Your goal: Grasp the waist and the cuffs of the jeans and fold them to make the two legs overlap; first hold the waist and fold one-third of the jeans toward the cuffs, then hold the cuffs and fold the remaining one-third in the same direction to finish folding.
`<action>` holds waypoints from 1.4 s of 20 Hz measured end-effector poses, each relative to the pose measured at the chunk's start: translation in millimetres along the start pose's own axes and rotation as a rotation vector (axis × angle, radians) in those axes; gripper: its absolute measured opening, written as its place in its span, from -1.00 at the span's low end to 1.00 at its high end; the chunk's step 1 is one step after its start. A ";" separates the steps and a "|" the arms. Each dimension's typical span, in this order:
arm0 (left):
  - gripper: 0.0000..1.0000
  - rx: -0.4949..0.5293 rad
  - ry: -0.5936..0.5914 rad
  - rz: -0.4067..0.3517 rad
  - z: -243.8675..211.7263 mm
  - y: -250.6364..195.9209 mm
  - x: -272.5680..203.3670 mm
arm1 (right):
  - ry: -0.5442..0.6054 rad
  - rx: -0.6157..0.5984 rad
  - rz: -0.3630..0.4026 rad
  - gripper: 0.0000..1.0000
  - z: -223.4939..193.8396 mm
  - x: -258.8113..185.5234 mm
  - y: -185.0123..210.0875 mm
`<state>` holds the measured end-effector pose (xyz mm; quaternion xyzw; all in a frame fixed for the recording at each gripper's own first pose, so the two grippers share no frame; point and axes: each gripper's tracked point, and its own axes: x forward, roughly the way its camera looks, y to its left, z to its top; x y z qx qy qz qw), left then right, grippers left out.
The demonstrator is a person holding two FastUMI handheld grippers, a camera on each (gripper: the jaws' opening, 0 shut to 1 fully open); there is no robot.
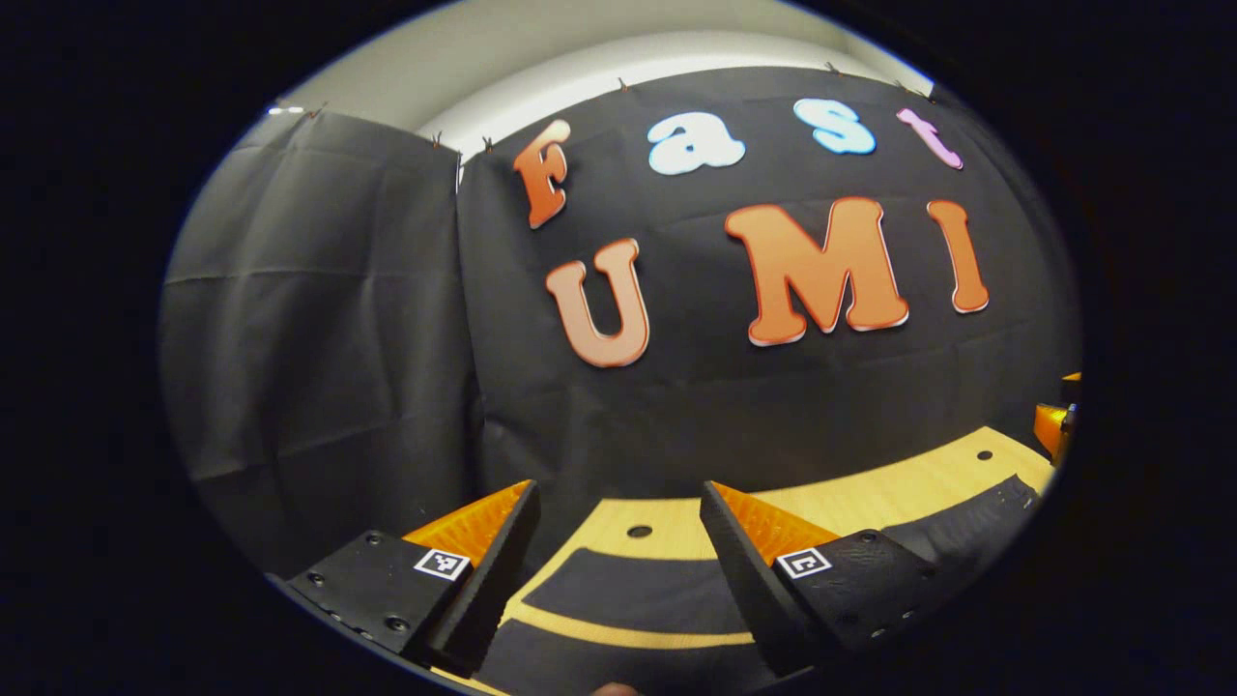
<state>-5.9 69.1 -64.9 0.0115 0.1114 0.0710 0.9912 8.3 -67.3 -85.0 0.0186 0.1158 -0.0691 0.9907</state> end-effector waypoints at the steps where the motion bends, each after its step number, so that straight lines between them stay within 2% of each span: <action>1: 0.99 -0.004 0.052 0.010 -17.3 6.3 3.1 | 0.032 0.014 -0.027 0.96 -9.5 2.8 -13.1; 7: 0.99 -0.018 0.305 0.044 -85.6 38.8 4.2 | 0.241 0.061 -0.175 0.96 -73.8 6.5 -84.5; 10: 0.99 0.001 0.414 0.073 -122.5 53.5 5.7 | 0.386 0.127 -0.238 0.97 -112.9 4.4 -113.9; 14: 0.99 0.020 0.547 0.076 -163.4 61.2 6.5 | 0.567 0.294 -0.263 0.97 -165.1 -5.5 -132.9; 19: 0.99 -0.008 0.673 0.115 -201.0 79.0 15.9 | 0.708 0.371 -0.370 0.96 -211.0 -14.1 -177.9; 22: 0.99 -0.013 0.745 0.127 -218.6 77.8 26.4 | 0.778 0.433 -0.407 0.93 -230.7 -15.2 -189.5; 28: 0.99 -0.080 0.895 0.124 -258.3 87.4 35.4 | 0.894 0.478 -0.472 0.92 -258.4 -22.2 -214.6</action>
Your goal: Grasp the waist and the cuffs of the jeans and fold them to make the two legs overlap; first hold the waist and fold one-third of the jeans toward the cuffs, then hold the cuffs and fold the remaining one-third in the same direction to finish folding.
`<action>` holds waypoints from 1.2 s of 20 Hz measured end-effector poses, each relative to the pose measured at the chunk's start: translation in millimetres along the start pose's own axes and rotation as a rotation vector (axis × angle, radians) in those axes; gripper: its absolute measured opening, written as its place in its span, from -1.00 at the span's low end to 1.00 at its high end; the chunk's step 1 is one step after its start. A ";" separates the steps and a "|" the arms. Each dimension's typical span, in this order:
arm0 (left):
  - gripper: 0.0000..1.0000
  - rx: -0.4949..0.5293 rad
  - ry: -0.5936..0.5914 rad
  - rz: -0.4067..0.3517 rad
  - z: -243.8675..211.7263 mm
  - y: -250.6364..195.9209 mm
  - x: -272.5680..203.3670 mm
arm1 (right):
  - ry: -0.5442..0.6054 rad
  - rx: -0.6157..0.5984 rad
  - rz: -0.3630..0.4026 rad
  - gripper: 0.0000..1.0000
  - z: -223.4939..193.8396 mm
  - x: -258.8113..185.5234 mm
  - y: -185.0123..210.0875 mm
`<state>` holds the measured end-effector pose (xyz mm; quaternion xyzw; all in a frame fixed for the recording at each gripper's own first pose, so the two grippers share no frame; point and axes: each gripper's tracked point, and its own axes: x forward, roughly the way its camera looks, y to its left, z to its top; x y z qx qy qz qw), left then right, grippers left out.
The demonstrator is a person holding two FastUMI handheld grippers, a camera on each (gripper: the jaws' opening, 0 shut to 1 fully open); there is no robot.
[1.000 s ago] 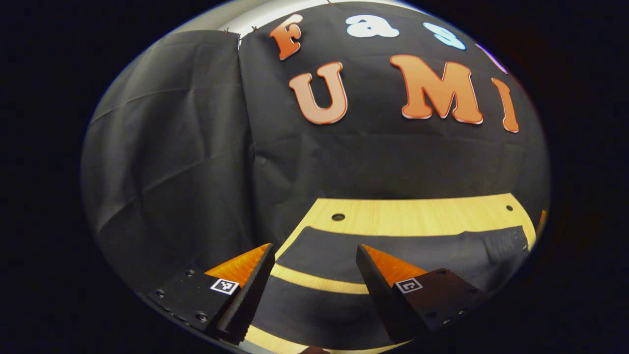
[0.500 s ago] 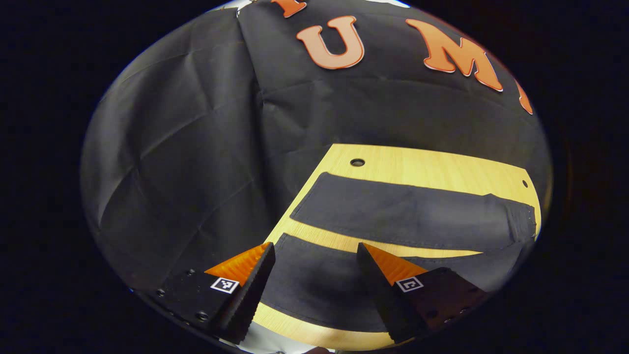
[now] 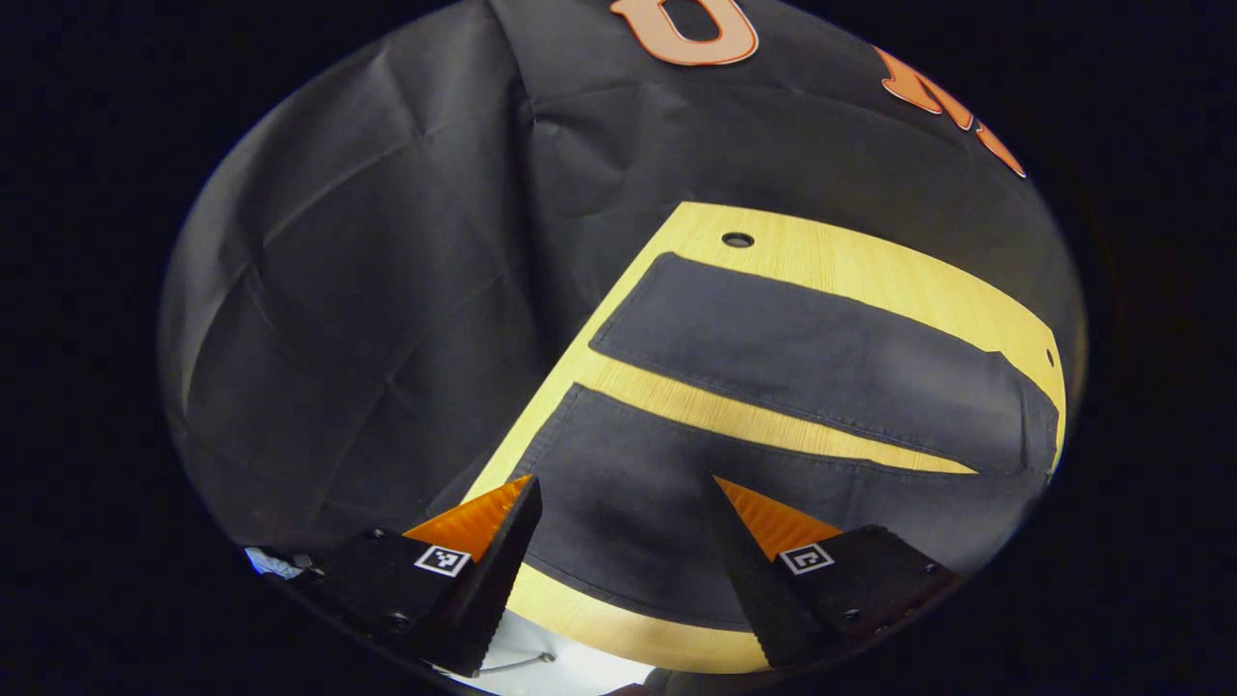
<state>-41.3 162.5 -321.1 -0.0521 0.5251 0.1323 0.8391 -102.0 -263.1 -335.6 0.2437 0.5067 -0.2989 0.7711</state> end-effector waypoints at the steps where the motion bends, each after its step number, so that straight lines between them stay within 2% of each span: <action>1: 0.99 -0.021 0.033 -0.008 -3.1 2.3 4.9 | 0.019 0.013 -0.009 0.92 -1.0 4.1 -4.9; 9: 0.99 -0.275 0.328 -0.045 -68.7 23.9 48.9 | 0.150 0.119 -0.032 0.92 -12.7 30.3 -29.0; 12: 0.99 -0.362 0.409 -0.055 -91.1 25.9 58.7 | 0.187 0.120 -0.061 0.92 -16.9 39.6 -37.6; 17: 0.99 -0.456 0.502 -0.049 -105.2 32.6 63.8 | 0.240 0.127 -0.067 0.92 -24.4 47.1 -31.4; 24: 1.00 -0.549 0.583 0.022 -102.1 69.6 88.4 | 0.279 0.109 -0.091 0.92 -26.9 58.5 -29.9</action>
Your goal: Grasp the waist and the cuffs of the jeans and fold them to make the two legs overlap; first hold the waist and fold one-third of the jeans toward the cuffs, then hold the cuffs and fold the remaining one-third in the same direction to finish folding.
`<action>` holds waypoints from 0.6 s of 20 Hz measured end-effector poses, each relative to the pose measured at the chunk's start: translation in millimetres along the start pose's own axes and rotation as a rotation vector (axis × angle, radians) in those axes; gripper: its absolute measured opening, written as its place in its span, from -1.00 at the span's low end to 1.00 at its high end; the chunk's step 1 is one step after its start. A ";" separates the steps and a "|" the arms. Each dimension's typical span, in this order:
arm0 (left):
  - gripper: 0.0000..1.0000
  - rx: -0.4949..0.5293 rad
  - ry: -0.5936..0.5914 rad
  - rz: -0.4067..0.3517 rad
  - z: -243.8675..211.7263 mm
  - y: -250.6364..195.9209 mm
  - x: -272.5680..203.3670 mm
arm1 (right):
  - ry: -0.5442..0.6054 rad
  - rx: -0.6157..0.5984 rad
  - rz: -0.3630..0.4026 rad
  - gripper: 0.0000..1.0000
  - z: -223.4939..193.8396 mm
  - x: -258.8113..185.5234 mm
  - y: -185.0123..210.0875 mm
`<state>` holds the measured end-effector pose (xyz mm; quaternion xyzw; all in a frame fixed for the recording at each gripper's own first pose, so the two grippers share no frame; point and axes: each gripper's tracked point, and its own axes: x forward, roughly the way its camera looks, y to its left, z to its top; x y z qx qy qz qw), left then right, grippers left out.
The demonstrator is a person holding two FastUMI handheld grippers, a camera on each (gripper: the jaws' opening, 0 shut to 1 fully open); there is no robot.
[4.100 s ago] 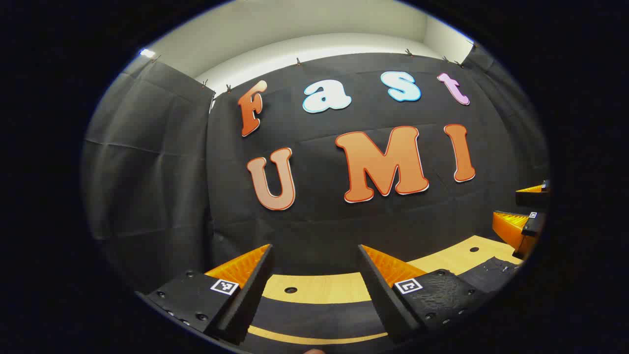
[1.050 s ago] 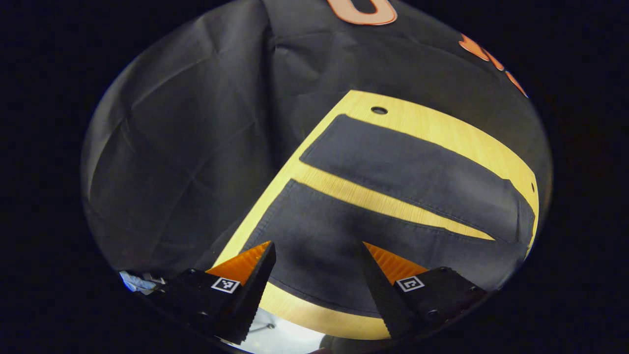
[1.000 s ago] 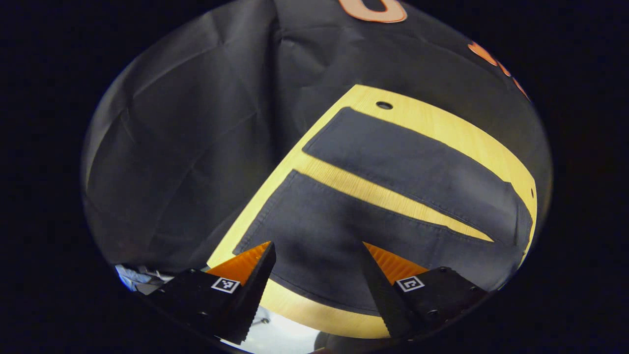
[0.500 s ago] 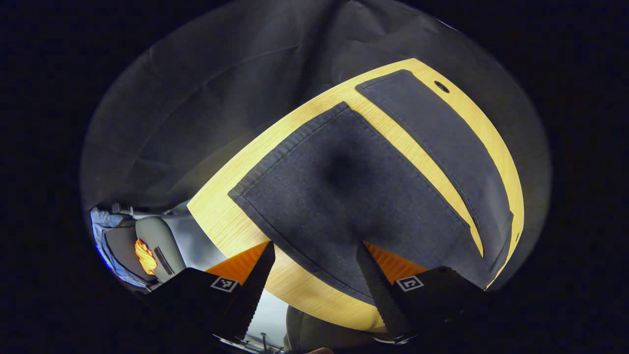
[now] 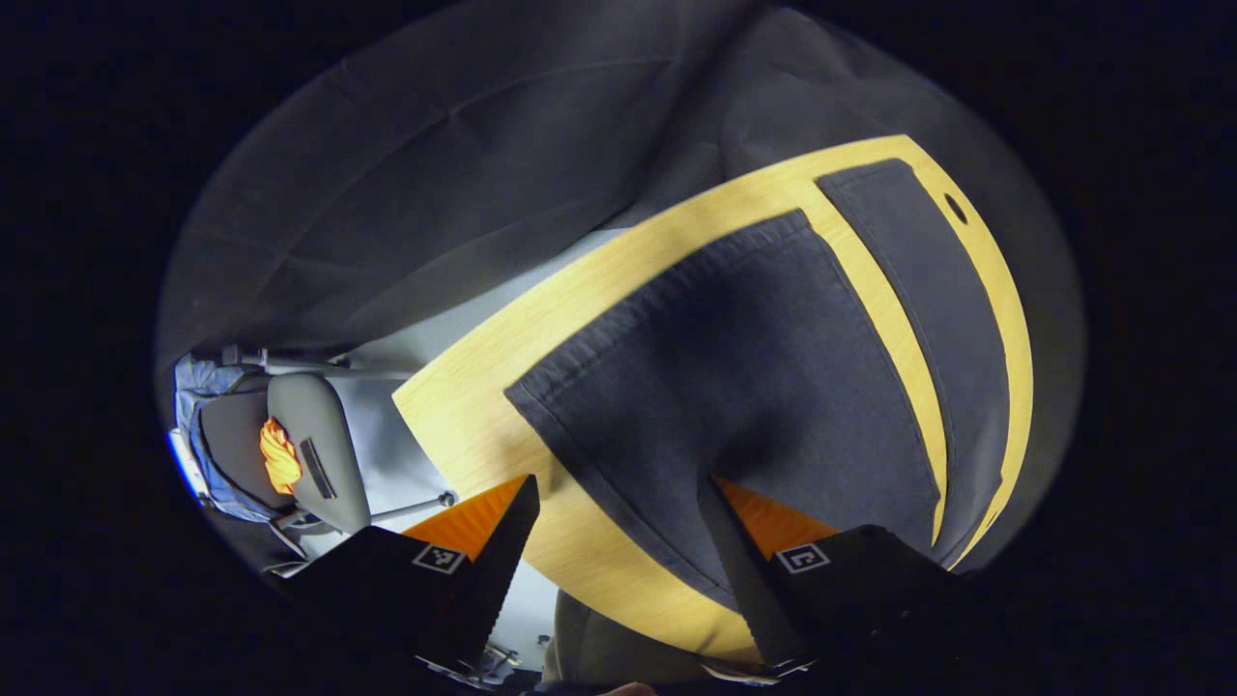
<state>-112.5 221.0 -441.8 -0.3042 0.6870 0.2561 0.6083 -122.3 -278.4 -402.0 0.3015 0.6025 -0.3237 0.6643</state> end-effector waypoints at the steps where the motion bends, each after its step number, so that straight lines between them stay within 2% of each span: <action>1: 0.99 -0.020 0.005 -0.006 1.7 -0.9 1.8 | 0.007 -0.003 -0.006 0.92 -0.7 1.0 0.2; 6: 1.00 -0.045 0.022 0.007 1.7 -4.3 5.0 | 0.006 -0.035 -0.023 0.87 -0.3 3.6 5.7; 7: 0.95 -0.044 0.022 0.008 2.4 -5.0 4.7 | 0.017 -0.017 -0.022 0.82 -0.6 4.0 5.0; 8: 0.86 -0.042 0.017 0.003 3.7 -9.0 3.9 | 0.031 -0.008 -0.023 0.63 0.1 5.1 5.8; 9: 0.73 -0.024 0.014 -0.005 4.8 -13.2 2.2 | 0.046 -0.003 -0.037 0.55 1.6 3.6 -0.1; 10: 0.48 -0.018 -0.012 -0.012 11.7 -14.2 3.1 | 0.047 0.011 -0.036 0.42 2.5 4.2 -0.7; 11: 0.10 -0.027 -0.030 -0.021 15.7 -17.7 1.8 | 0.046 0.020 -0.017 0.27 4.6 2.5 1.1; 12: -0.27 -0.058 -0.053 -0.043 22.7 -18.0 1.9 | 0.043 0.024 0.010 -0.07 4.7 2.7 3.6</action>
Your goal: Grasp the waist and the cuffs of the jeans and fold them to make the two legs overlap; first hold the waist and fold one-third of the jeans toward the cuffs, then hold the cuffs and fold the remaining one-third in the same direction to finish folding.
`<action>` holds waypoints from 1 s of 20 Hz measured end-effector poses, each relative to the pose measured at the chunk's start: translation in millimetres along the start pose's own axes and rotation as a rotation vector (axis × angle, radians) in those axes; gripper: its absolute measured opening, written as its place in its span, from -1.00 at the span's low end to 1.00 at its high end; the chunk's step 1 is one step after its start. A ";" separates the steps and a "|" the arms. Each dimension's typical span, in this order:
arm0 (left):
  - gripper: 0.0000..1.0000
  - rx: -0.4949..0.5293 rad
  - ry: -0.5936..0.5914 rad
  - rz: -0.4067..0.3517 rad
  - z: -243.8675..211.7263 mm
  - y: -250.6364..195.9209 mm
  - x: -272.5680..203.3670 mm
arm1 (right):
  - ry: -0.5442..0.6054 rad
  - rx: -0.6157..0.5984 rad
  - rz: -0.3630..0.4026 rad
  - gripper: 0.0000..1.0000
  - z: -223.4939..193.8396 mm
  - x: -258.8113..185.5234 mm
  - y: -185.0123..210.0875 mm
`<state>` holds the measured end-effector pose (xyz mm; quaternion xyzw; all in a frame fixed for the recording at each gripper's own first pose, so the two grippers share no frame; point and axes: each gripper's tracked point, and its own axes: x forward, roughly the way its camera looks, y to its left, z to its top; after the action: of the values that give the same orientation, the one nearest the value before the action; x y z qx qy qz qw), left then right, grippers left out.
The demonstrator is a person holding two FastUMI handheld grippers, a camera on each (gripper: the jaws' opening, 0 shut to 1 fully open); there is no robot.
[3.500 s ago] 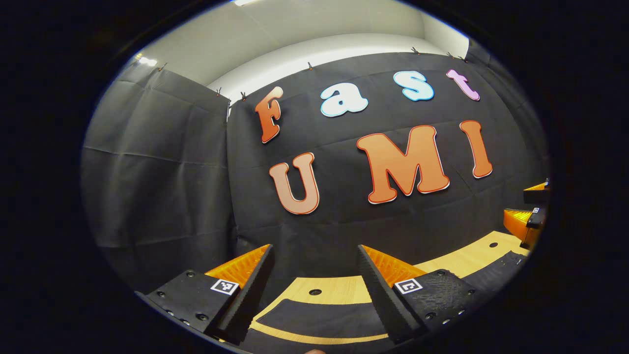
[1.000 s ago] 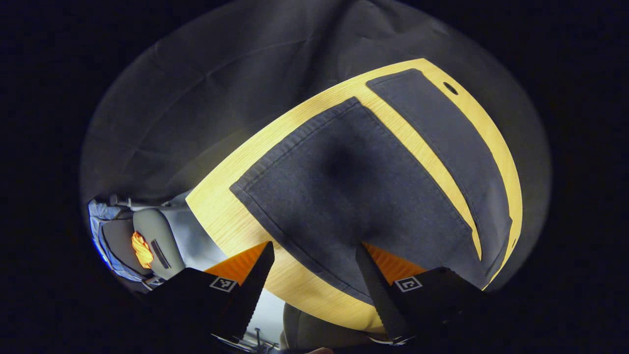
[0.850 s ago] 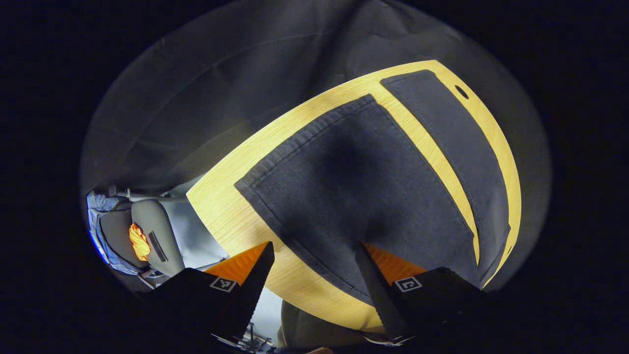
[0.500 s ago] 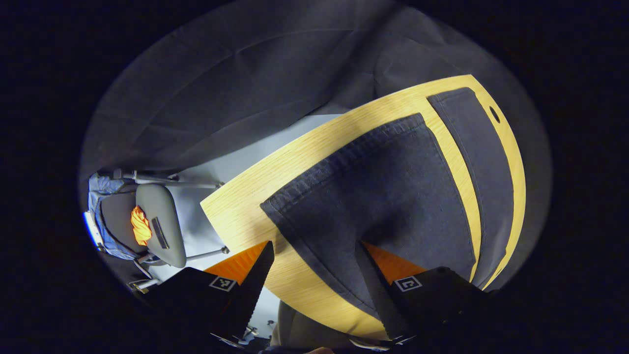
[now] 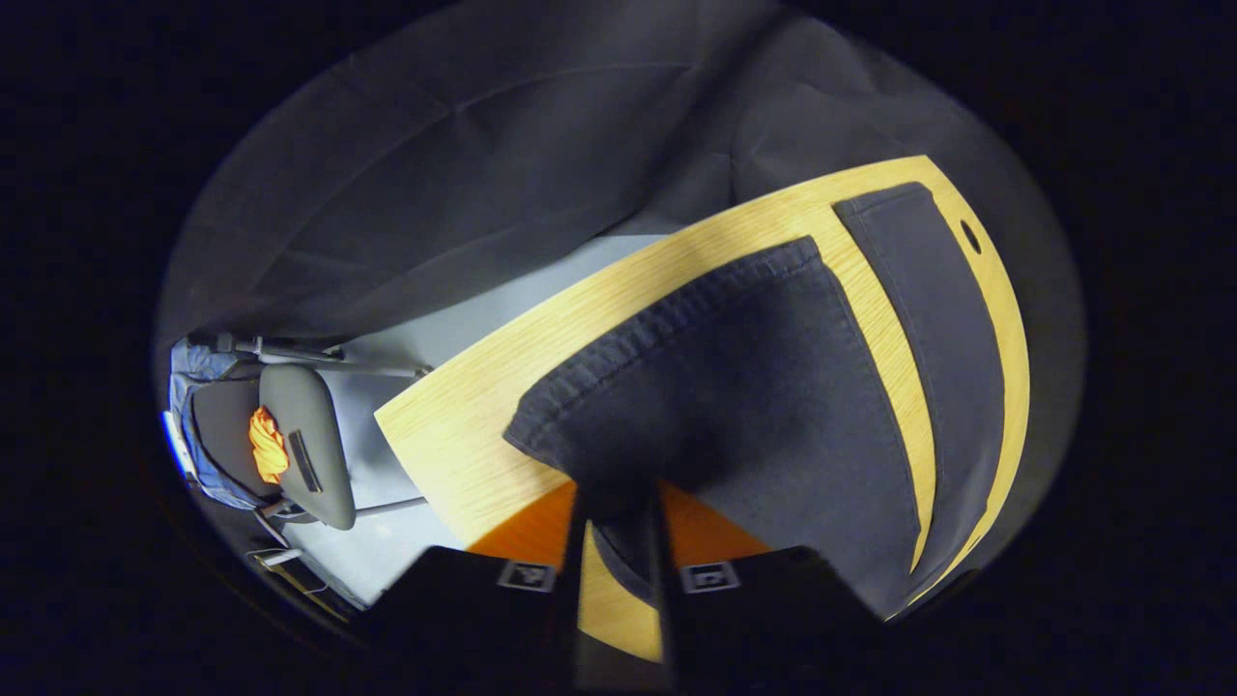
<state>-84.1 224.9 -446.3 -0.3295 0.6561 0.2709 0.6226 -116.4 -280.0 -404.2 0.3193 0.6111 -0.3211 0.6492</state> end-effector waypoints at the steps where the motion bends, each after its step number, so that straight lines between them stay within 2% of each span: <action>1: -0.64 -0.017 0.003 -0.032 -0.7 -4.2 3.4 | -0.007 -0.012 0.031 -0.26 0.2 -0.5 0.8; 2: -0.70 -0.015 -0.017 -0.071 4.3 -5.9 2.9 | -0.021 -0.021 0.073 -0.34 1.3 0.0 -0.3; 3: -0.70 -0.049 -0.023 -0.113 3.9 -6.9 4.5 | -0.015 0.026 0.130 -0.27 -2.1 -1.4 4.1; 4: -0.97 -0.045 -0.020 -0.137 5.9 -9.9 0.5 | -0.026 0.080 0.181 -0.60 1.8 -3.3 4.9; 8: -0.96 -0.057 -0.060 -0.264 7.6 -15.7 0.4 | -0.022 0.170 0.346 -0.60 3.5 -8.0 13.6; 10: -0.96 -0.059 -0.100 -0.325 15.4 -20.6 -6.8 | -0.039 0.222 0.404 -0.85 0.6 -20.1 18.9; 11: -0.96 -0.055 -0.123 -0.359 17.5 -23.5 -13.8 | -0.060 0.226 0.422 -0.86 1.9 -14.6 19.7; 14: -0.96 -0.038 -0.191 -0.447 26.2 -42.8 -43.0 | -0.096 0.266 0.556 -0.85 6.3 -36.1 36.7; 15: -0.97 -0.044 -0.210 -0.483 30.9 -52.9 -50.0 | -0.116 0.288 0.594 -0.77 8.2 -44.6 39.3; 16: -0.96 -0.051 -0.225 -0.508 35.4 -59.0 -56.5 | -0.135 0.289 0.622 -0.86 9.4 -48.7 37.9; 20: -0.96 -0.037 -0.281 -0.602 48.5 -77.9 -79.2 | -0.201 0.255 0.687 -0.86 14.4 -77.6 56.9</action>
<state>7.4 220.0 -366.9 -0.4792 0.4321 0.1295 0.7529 -65.6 -256.0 -324.8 0.5507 0.3568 -0.1877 0.7309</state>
